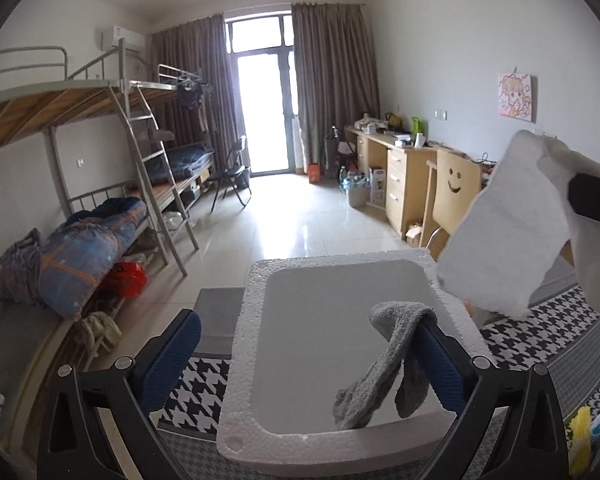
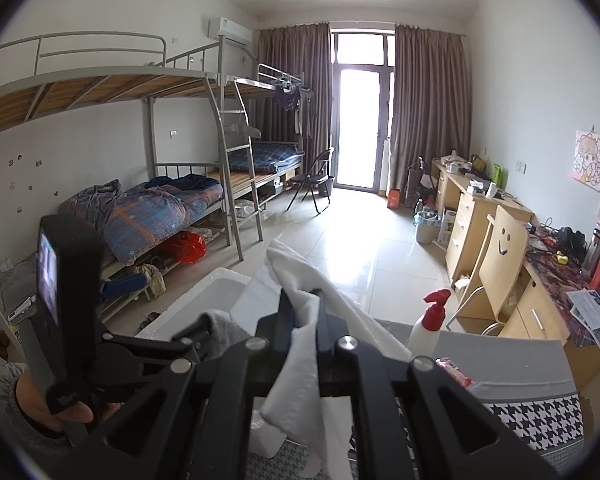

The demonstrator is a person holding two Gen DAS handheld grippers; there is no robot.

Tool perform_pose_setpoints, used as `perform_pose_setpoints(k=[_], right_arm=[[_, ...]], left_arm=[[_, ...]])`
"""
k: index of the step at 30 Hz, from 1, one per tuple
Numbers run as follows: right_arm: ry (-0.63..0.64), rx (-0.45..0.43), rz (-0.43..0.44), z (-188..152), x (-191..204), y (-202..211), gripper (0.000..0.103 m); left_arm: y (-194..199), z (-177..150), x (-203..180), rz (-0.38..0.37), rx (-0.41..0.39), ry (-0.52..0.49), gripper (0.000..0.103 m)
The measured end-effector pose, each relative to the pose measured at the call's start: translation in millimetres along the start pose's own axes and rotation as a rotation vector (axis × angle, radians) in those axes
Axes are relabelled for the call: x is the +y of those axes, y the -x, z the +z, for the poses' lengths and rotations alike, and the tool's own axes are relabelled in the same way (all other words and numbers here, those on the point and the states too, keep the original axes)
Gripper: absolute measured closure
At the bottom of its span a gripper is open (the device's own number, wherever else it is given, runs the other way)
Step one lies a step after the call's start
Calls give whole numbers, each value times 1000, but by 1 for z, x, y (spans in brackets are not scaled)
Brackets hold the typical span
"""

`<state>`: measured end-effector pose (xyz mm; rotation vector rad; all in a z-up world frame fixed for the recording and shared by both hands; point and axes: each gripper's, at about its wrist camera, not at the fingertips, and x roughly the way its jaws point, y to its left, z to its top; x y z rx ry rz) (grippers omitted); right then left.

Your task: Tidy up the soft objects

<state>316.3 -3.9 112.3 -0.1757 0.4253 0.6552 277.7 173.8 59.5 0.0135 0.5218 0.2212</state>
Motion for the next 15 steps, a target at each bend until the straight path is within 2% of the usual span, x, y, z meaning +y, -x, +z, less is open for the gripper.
perform_pose_setpoints(k=[15], right_arm=[[31,5,102,7,14,-8,93]], left_arm=[[6,-10,18,30,-15,18,1]])
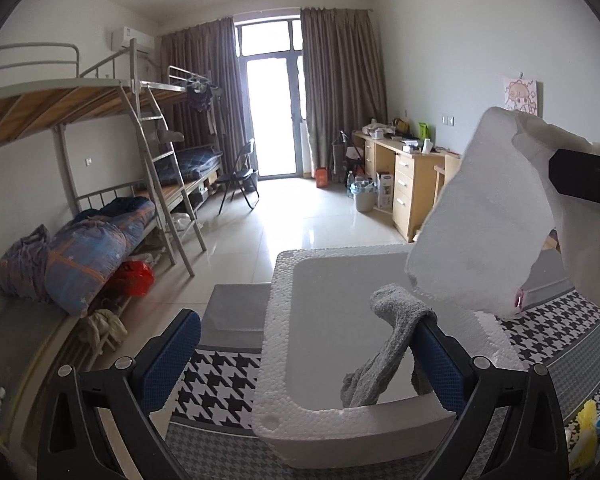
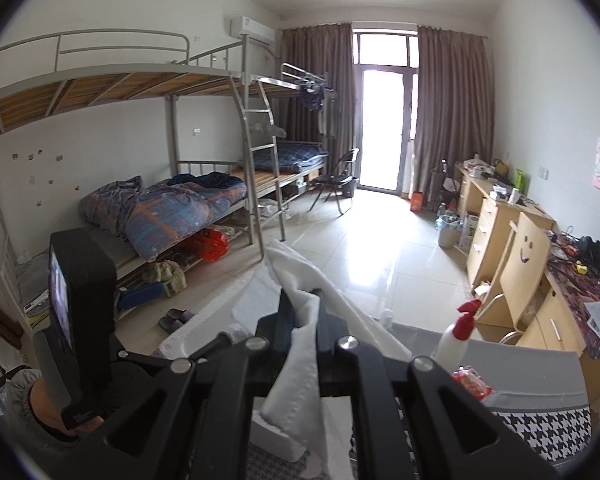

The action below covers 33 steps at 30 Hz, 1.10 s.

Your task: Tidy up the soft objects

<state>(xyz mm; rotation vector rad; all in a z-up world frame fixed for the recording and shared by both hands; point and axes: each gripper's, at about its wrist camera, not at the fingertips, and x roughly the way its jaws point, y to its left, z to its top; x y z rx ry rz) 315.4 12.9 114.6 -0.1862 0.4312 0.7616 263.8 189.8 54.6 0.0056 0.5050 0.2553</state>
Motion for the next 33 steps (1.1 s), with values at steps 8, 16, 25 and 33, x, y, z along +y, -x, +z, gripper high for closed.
perform_pose_setpoints(k=[8,16,25,33], right_arm=[[46,30,35,-2,14,-17,93],[59,68,47,-4,19,-35,93],[59,132,82,-8,21,-55,93],[64,151,148,-10,23,-57,46]], left_arm=[[1,-5,5,6,-1,5,1],[3,-12,10,7,0,9,1],[3,-16,10,13,10,13,1],[-1,-16,15,13,22,22,1]])
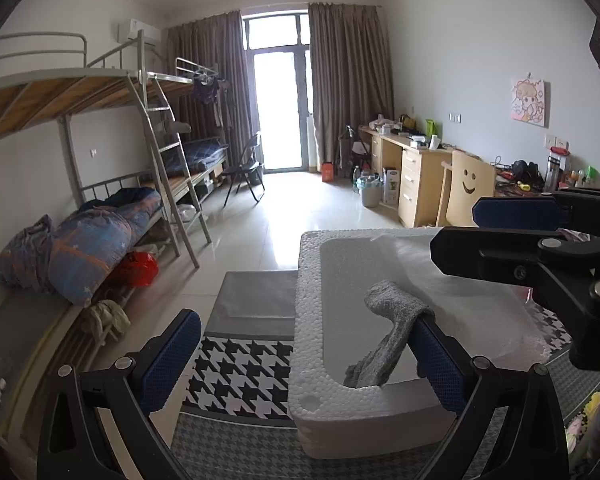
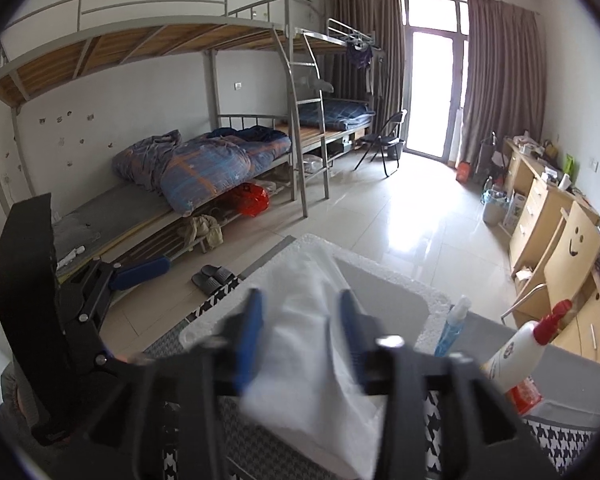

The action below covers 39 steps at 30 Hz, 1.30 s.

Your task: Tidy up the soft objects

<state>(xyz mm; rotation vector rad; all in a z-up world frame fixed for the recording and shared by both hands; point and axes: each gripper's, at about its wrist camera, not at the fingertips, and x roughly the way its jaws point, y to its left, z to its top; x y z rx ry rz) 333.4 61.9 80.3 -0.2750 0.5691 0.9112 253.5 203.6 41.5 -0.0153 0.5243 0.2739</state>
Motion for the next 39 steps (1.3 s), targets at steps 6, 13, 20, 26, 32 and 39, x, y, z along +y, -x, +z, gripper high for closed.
perform_pose_setpoints(k=[6,13,20,26,32,39], right_arm=[[39,9,-7,-3,7,-2,45],[61,37,-11,-7,6,-5,45],[27,-1,-33,-4,-3,8,45],[4,-37,-40,-3,-6,25,45],[-55,-101,-45,-4,-12,47,21],[-53,-135,-85,-8,-8,64,20]], left_arm=[[2,2,4,-7,-8,7,1],[7,1,6,-25,-26,1,1],[12,3,8,-28,-38,22,1],[32,7,5,-37,-79,37,1],[49,8,0,-24,-105,42,1],[69,10,-7,-27,-137,39,1]])
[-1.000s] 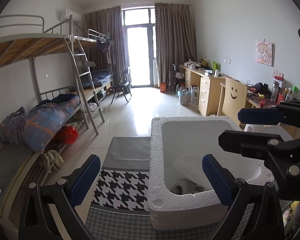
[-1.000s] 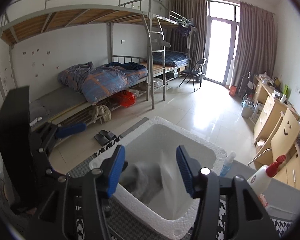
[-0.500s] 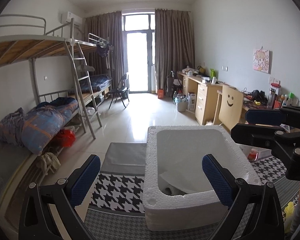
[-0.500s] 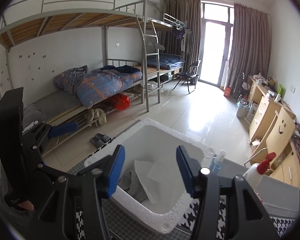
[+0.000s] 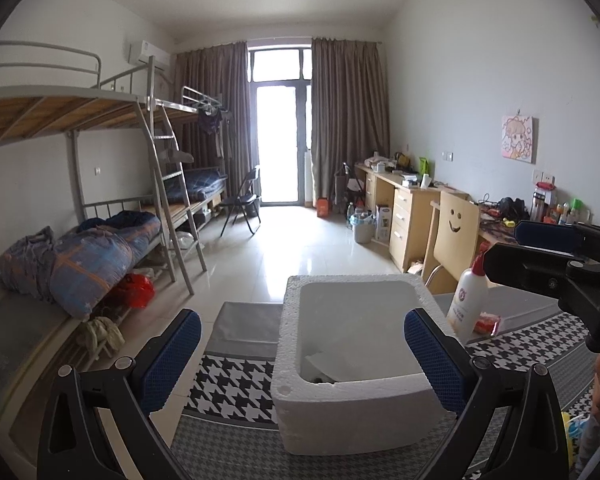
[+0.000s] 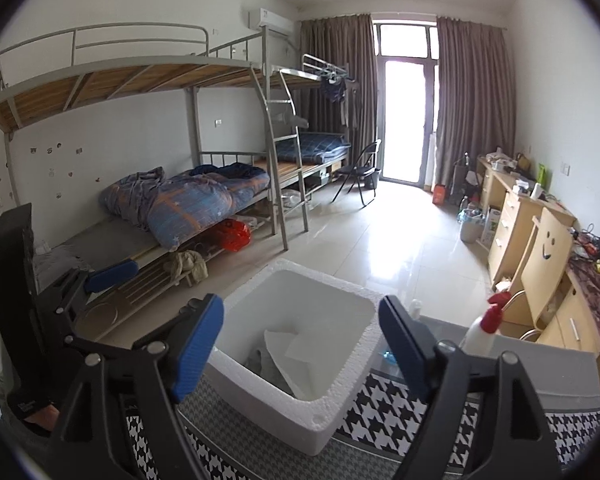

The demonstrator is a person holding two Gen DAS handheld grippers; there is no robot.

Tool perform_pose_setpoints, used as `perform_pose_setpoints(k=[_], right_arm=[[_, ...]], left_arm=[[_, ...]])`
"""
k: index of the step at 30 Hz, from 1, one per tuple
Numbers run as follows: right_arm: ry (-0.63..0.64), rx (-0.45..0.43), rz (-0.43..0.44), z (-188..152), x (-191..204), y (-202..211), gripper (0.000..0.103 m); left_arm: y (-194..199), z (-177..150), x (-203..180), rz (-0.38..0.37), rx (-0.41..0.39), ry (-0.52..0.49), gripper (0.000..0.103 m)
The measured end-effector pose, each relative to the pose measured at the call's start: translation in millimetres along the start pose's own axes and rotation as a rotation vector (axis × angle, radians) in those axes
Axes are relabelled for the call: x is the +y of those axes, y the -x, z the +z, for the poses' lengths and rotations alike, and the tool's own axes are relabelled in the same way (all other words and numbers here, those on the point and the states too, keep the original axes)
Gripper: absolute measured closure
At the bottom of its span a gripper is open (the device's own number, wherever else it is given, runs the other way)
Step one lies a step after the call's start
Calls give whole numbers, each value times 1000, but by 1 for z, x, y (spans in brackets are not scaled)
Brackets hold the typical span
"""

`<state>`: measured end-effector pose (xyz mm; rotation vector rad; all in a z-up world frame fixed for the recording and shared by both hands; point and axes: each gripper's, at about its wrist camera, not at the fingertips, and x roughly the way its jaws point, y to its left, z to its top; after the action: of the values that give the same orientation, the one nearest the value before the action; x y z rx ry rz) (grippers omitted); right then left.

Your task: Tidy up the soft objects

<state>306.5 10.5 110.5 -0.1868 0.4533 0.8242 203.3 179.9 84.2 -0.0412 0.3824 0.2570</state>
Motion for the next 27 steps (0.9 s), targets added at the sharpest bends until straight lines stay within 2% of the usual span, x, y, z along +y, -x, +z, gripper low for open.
perform_pose_setpoints(k=[14,27], right_arm=[[22,-98,-54,-12,2,56,20],[3,-148,-102,-33,-4,93,20]], left_arm=[[35,5,-16,-59,-63,27,1],[62,-8,-36,-59,-101,-8,1]])
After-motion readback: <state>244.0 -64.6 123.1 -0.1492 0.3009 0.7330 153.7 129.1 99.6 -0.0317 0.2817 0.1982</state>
